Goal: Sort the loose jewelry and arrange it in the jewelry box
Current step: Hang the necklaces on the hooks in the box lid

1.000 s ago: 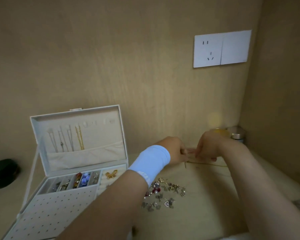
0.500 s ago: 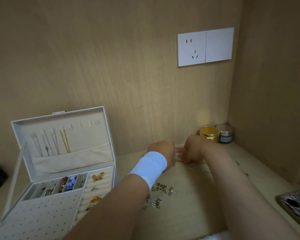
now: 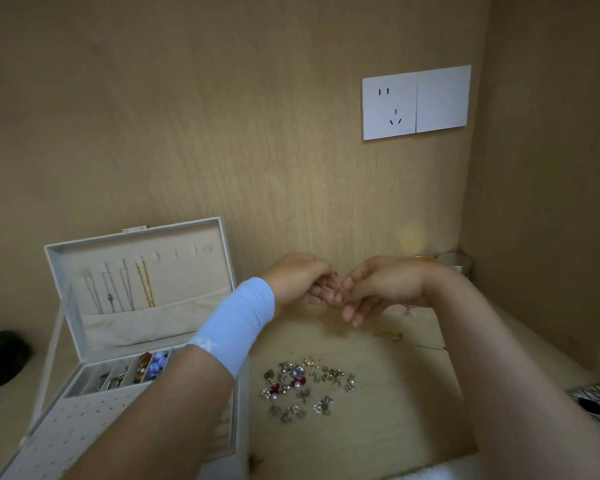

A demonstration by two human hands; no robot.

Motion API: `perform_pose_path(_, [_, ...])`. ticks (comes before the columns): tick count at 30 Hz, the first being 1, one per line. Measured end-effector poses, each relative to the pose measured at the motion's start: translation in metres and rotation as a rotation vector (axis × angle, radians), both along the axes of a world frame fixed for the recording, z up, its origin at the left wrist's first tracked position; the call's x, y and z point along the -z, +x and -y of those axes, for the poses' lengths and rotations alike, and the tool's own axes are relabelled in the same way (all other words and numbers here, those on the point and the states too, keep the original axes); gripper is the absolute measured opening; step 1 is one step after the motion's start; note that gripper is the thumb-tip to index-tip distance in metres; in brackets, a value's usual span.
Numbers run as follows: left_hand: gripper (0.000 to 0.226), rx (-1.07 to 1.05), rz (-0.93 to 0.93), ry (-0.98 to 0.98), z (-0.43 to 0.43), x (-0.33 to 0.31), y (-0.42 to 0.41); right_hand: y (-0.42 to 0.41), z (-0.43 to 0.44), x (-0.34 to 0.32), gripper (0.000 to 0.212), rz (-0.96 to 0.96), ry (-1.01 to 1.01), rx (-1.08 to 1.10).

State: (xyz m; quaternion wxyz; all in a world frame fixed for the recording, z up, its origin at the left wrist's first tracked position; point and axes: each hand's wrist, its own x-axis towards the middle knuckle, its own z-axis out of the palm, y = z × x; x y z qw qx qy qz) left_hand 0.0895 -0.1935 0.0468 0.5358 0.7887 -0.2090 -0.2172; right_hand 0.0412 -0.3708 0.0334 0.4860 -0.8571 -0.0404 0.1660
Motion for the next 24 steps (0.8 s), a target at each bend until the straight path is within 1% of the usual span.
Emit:
perform_pose_path(3, [0.017, 0.007, -0.048, -0.2, -0.029, -0.015, -0.009, -0.008, -0.013, -0.021, 0.015, 0.094, 0.104, -0.044])
perform_pose_path(7, [0.015, -0.007, -0.042, -0.347, -0.072, -0.03, -0.021, -0.024, -0.043, -0.05, 0.015, 0.243, 0.171, -0.062])
perform_pose_path(10, [0.019, 0.0, -0.029, -0.416, -0.107, -0.038, -0.028, -0.032, -0.072, -0.062, 0.015, 0.288, 0.228, -0.081])
perform_pose_path(14, [0.027, 0.034, 0.042, -0.422, -0.146, -0.045, -0.037, -0.041, -0.107, -0.067, 0.015, 0.319, 0.251, -0.137])
perform_pose_path(18, [0.012, 0.038, 0.161, -0.325, -0.188, -0.05, -0.045, -0.045, -0.14, -0.066, 0.017, 0.324, 0.252, -0.169])
perform_pose_path(19, [0.011, 0.04, 0.188, -0.294, -0.197, -0.052, -0.045, -0.045, -0.148, -0.066, 0.017, 0.326, 0.25, -0.171])
perform_pose_path(21, [0.012, 0.027, 0.235, -0.247, -0.214, -0.058, -0.044, -0.043, -0.164, -0.07, 0.016, 0.339, 0.247, -0.162])
perform_pose_path(24, [0.02, -0.037, 0.284, -0.227, -0.234, -0.066, -0.04, -0.036, -0.19, -0.076, 0.015, 0.377, 0.259, -0.122])
